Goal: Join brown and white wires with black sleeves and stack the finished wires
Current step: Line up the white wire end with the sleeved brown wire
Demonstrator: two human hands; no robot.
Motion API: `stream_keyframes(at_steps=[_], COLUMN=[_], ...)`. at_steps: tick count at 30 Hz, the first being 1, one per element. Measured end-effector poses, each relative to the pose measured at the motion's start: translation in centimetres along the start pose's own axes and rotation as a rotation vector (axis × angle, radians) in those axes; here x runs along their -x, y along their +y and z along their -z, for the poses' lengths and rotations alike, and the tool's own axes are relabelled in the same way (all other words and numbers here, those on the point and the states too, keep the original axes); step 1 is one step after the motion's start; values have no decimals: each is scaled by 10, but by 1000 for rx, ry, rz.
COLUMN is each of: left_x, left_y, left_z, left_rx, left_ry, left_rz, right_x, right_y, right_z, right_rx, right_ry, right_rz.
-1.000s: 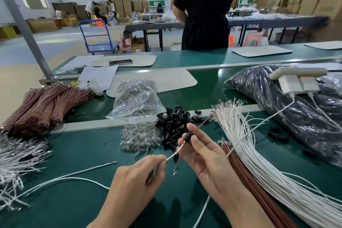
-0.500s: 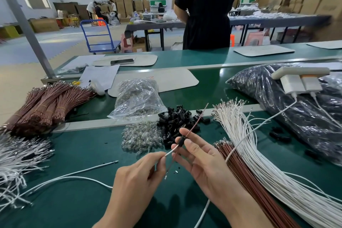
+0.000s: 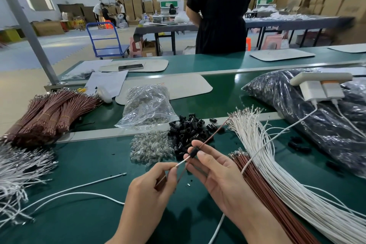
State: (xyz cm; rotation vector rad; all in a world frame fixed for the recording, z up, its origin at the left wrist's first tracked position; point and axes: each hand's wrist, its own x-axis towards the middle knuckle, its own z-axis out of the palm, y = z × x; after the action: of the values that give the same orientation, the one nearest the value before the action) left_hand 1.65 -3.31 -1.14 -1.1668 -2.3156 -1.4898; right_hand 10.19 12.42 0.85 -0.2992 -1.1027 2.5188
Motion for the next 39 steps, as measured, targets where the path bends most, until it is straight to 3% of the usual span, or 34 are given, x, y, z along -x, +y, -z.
stream_keyframes(at_steps=[4, 10, 21, 28, 31, 35, 39], left_x=[-1, -6, -4, -4, -3, -2, -3], left_y=[3, 8, 14, 13, 6, -6, -4], left_z=[0, 0, -2, -6, -5, 4, 4], left_rx=[104, 318, 321, 309, 248, 86, 101], left_ry=[-93, -107, -49, -33, -56, -102, -72], left_rz=[39, 186, 236, 213, 168, 76, 40], right_x=[1, 3, 3, 3, 2, 1, 3], right_y=[-2, -2, 5, 10, 8, -3, -2], right_z=[-2, -3, -4, -5, -6, -1, -2], right_rx=[-15, 7, -27, 109, 158, 20, 29], right_ry=[-1, -72, -104, -66, -1, 83, 47], right_rz=[6, -34, -92, -31, 42, 84, 36])
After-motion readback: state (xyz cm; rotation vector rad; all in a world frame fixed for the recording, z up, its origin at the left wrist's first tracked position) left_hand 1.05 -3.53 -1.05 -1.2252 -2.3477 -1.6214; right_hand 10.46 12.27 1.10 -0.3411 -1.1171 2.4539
